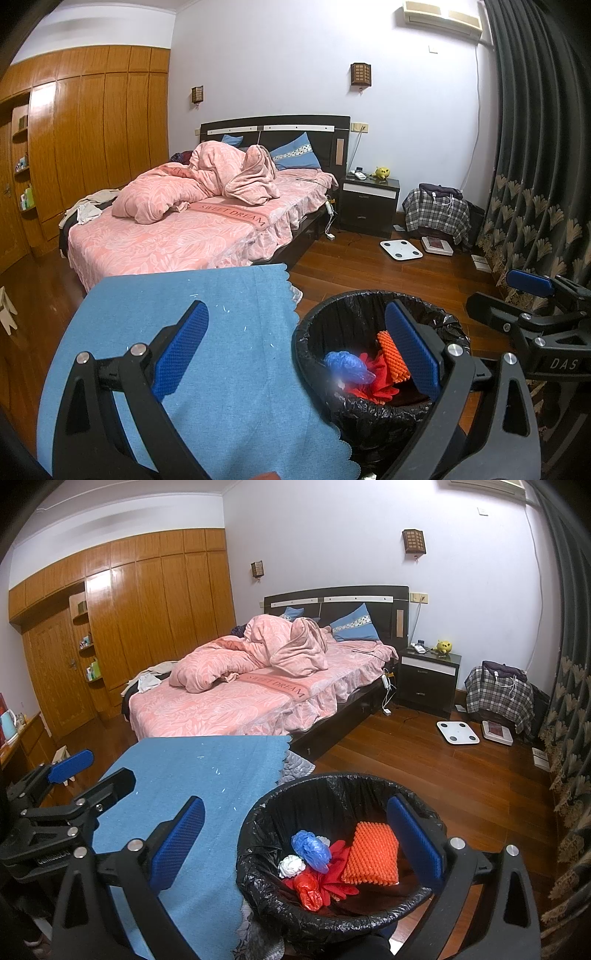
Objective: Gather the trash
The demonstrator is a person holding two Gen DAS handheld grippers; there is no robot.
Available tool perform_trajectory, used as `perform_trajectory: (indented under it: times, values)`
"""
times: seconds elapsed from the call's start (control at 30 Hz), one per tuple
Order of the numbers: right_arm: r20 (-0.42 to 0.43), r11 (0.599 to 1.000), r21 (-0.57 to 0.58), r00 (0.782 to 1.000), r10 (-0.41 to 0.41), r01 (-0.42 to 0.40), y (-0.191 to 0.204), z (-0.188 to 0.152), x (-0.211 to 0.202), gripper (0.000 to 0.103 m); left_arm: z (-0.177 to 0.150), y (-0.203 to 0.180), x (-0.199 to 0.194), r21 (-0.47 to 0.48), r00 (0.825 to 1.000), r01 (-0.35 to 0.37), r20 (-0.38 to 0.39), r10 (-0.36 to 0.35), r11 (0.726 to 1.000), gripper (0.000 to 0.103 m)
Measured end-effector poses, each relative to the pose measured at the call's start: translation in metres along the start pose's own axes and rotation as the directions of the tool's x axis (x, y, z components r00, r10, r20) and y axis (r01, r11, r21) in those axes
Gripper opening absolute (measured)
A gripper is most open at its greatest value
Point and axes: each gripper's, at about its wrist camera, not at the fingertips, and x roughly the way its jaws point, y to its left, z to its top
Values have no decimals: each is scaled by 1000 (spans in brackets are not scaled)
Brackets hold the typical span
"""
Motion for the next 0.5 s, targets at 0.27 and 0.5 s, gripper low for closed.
perform_trajectory:
  times: [0.27, 0.5]
  values:
    - [0, 1000, 0, 1000, -1, 1, 0, 0, 0, 97, 0, 0, 0, 0, 1000, 1, 0, -1, 1000, 94]
    - [0, 1000, 0, 1000, 0, 0, 0, 0, 0, 97, 0, 0, 0, 0, 1000, 0, 0, 0, 1000, 94]
